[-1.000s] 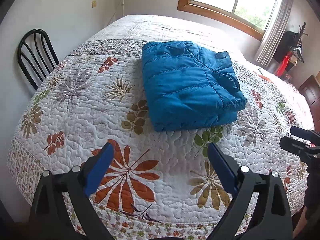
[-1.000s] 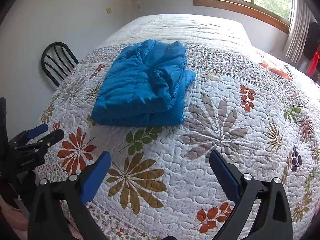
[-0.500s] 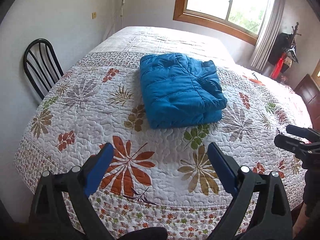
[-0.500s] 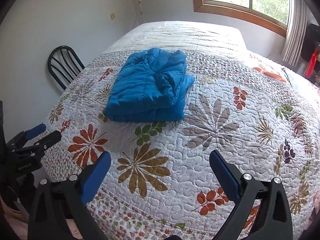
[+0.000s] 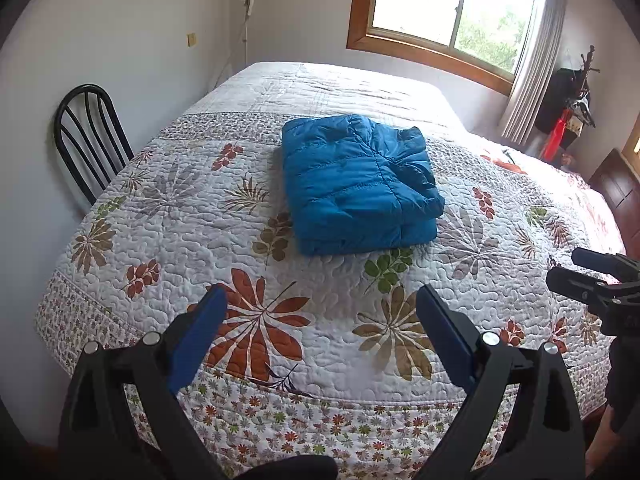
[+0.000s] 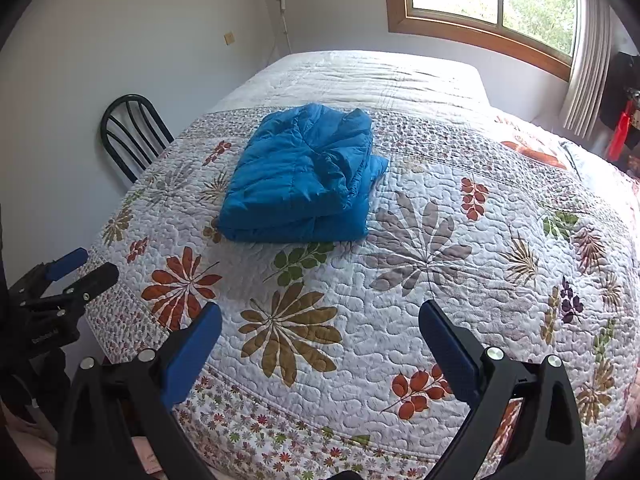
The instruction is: Fold large clothes
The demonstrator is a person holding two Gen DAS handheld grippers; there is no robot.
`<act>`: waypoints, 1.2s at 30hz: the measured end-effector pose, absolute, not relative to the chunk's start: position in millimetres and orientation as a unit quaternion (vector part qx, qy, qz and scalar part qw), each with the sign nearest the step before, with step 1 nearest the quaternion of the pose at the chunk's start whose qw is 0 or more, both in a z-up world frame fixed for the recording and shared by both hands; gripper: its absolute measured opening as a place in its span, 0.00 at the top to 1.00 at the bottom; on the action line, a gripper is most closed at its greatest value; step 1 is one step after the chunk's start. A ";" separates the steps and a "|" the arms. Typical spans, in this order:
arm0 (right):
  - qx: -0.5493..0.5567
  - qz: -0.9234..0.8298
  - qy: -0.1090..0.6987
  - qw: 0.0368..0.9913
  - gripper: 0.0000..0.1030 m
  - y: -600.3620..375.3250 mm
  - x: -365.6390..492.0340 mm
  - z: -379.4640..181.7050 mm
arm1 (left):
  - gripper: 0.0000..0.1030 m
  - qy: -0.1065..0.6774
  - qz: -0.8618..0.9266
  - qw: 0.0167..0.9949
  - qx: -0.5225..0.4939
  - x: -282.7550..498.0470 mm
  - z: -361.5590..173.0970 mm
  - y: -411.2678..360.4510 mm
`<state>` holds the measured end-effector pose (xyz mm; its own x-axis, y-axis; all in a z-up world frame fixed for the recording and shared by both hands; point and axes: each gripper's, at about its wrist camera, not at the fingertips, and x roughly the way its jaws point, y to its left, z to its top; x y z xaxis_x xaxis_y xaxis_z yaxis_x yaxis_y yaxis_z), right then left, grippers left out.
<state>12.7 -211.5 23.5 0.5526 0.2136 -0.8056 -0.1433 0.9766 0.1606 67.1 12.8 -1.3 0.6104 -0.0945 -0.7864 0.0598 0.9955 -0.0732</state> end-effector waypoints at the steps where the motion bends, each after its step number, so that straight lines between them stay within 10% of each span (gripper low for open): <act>1: 0.038 0.102 0.462 0.880 0.04 -211.3 12.4 23.6 | 0.08 0.439 -0.042 0.897 -0.019 67.1 -1.3 13.1; 36: 0.037 0.102 0.464 0.879 0.04 -209.7 13.7 20.6 | 0.08 0.441 -0.042 0.896 -0.014 67.8 -2.6 12.7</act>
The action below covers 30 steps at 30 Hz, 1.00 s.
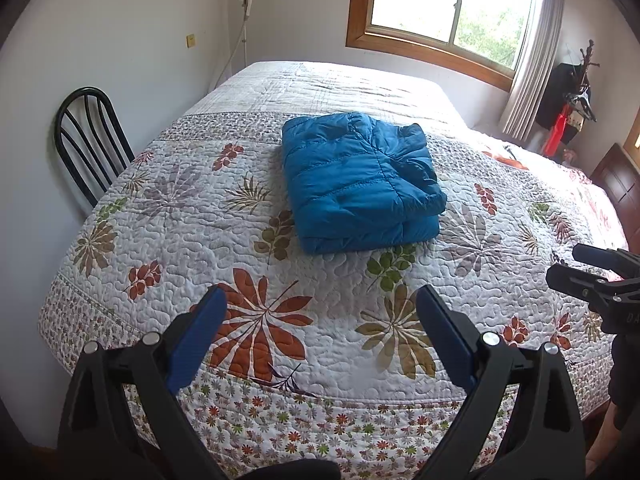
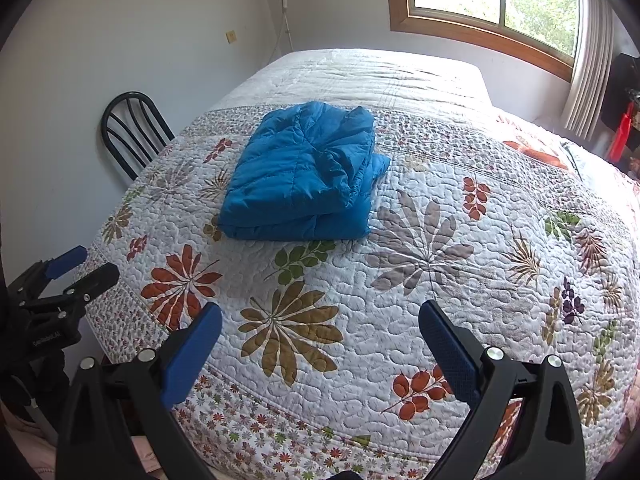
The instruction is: Fold large clothes
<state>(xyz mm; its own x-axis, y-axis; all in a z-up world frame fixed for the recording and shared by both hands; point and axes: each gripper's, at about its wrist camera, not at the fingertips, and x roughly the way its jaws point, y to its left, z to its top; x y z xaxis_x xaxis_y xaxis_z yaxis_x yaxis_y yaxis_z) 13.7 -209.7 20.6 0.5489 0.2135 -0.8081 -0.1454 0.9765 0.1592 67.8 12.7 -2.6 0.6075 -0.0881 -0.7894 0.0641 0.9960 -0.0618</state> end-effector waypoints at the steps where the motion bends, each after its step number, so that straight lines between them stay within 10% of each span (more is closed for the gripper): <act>1: 0.036 0.102 0.464 0.879 0.04 -209.3 14.0 20.9 | 0.08 0.441 -0.043 0.897 -0.013 67.8 -2.4 12.6; 30: 0.032 0.104 0.468 0.877 0.04 -210.0 15.2 17.5 | 0.08 0.444 -0.043 0.895 -0.012 71.4 -7.7 15.8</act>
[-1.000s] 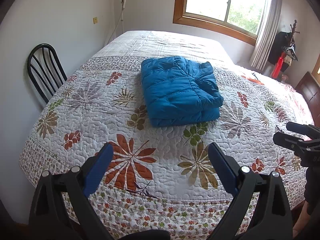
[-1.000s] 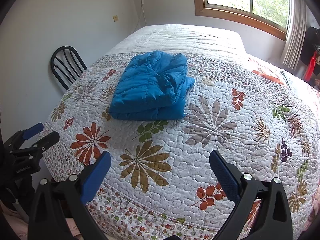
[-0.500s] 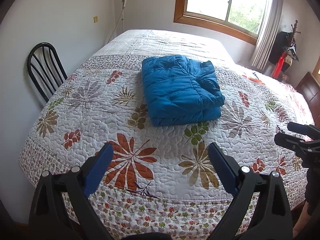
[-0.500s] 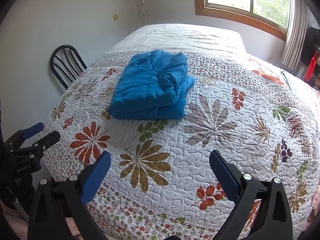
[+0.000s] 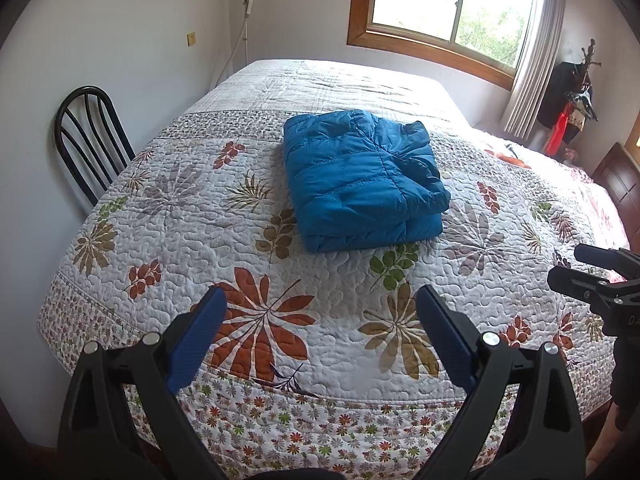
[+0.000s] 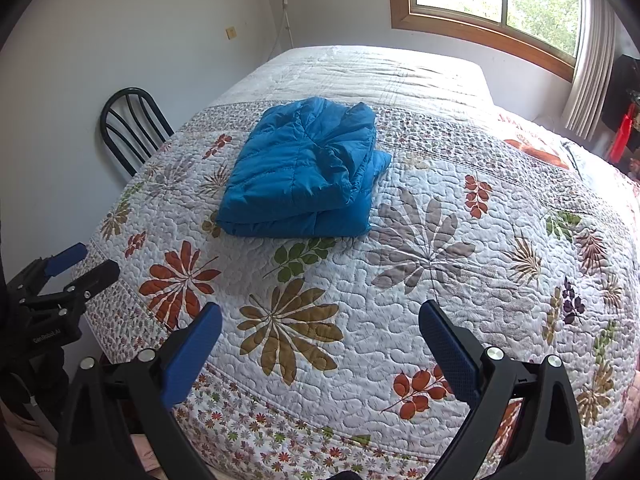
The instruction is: Fold large clothes
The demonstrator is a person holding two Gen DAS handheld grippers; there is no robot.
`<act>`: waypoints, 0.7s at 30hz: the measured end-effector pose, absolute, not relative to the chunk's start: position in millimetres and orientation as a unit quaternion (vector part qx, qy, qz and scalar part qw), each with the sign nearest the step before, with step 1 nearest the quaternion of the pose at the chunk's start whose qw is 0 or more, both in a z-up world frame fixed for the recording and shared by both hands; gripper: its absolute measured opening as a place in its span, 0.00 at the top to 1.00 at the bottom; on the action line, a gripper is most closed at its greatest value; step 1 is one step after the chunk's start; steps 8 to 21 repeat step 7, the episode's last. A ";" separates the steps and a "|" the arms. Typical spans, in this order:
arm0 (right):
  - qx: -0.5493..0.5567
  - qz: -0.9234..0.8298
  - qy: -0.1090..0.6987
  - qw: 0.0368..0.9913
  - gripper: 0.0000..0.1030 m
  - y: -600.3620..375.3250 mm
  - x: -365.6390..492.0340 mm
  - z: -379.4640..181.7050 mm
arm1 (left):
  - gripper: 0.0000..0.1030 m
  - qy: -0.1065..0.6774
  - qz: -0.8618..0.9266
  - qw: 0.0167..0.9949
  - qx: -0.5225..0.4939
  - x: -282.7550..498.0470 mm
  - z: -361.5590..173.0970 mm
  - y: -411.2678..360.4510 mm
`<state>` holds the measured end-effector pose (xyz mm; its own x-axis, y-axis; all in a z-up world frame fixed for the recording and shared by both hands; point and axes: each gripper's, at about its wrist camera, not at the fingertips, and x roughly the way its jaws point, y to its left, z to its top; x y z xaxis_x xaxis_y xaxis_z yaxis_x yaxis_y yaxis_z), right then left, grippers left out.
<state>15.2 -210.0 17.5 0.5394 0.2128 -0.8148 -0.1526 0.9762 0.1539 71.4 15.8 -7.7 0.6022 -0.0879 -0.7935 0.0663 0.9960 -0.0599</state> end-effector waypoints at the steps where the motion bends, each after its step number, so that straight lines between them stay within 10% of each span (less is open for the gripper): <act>1: 0.032 0.104 0.468 0.877 0.04 -210.0 15.2 17.4 | 0.08 0.444 -0.043 0.895 -0.012 71.5 -8.0 16.1; 21: 0.031 0.106 0.469 0.876 0.04 -210.6 15.8 17.7 | 0.08 0.445 -0.043 0.895 -0.013 71.5 -7.7 15.6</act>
